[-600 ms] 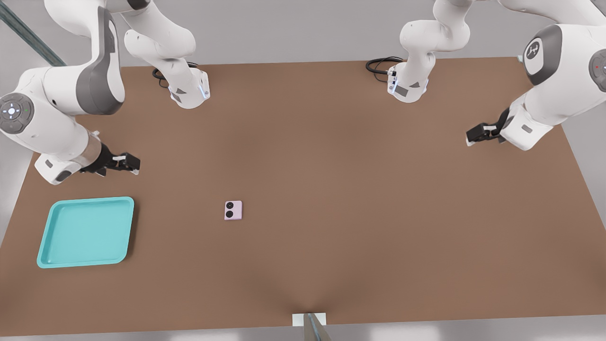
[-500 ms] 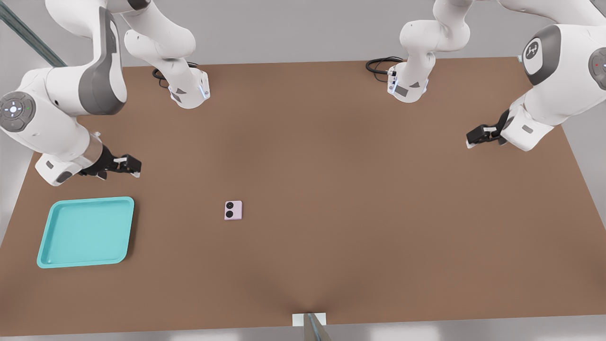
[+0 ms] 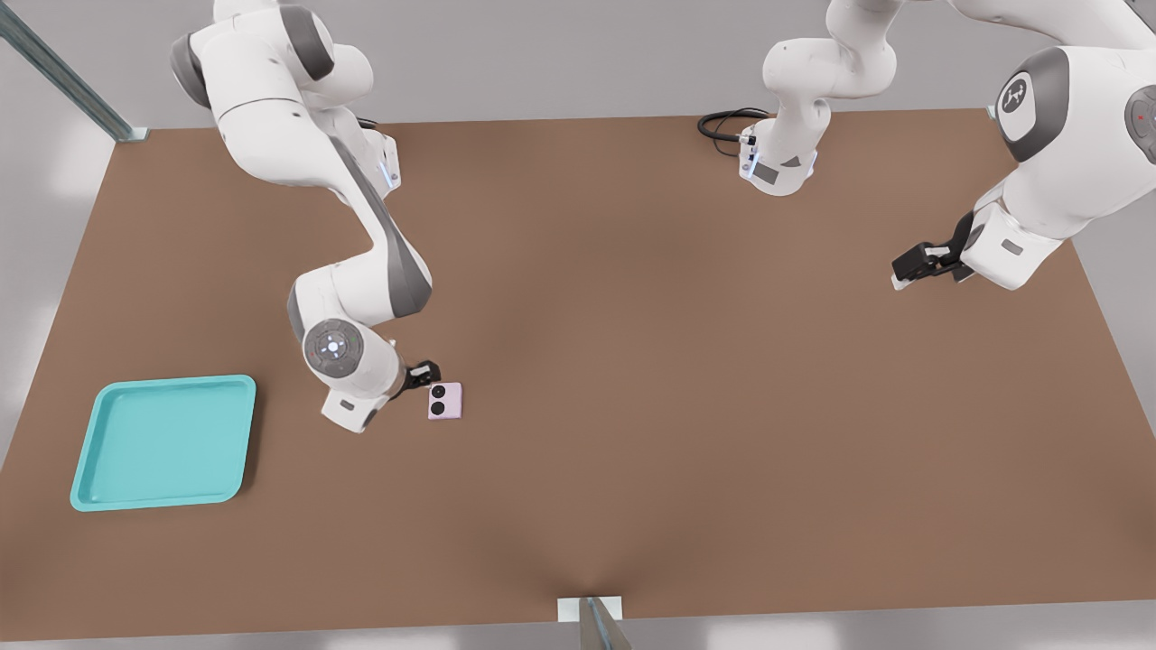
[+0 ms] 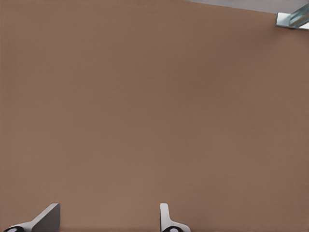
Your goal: Keep left arm still and place phone on the tray with right arm
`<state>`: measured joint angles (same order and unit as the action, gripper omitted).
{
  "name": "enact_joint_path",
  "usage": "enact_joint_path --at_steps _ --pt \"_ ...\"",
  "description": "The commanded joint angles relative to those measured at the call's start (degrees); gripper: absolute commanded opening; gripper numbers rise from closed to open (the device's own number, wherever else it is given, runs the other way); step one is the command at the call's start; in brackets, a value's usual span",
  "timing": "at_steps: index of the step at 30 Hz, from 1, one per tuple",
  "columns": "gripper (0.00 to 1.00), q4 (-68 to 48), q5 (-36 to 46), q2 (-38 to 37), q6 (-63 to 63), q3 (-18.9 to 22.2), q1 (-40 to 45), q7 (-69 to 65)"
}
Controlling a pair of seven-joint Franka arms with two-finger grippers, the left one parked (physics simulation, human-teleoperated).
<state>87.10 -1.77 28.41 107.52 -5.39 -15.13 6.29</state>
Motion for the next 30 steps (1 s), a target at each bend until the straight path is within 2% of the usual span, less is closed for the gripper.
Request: enact_joint_path --at_steps 1,5,8,14,21,22,24,30 --pt "1.0 0.0 0.19 2.34 10.07 -0.15 -0.07 17.7" --pt "1.0 0.09 0.19 4.28 10.26 -1.82 -0.16 31.13" --pt "1.0 1.85 0.27 4.11 10.61 -2.52 0.1 33.52" --pt "1.0 8.35 0.27 4.28 16.14 -3.4 1.25 33.7" --pt "1.0 18.36 -0.43 4.19 29.58 -4.19 0.98 31.51" --pt "1.0 18.81 -0.78 4.11 30.21 -4.19 0.98 28.78" --pt "1.0 19.51 -6.84 3.93 30.3 -4.19 0.63 28.51" --pt "1.0 20.92 -6.93 3.93 32.14 -4.63 1.25 23.33"
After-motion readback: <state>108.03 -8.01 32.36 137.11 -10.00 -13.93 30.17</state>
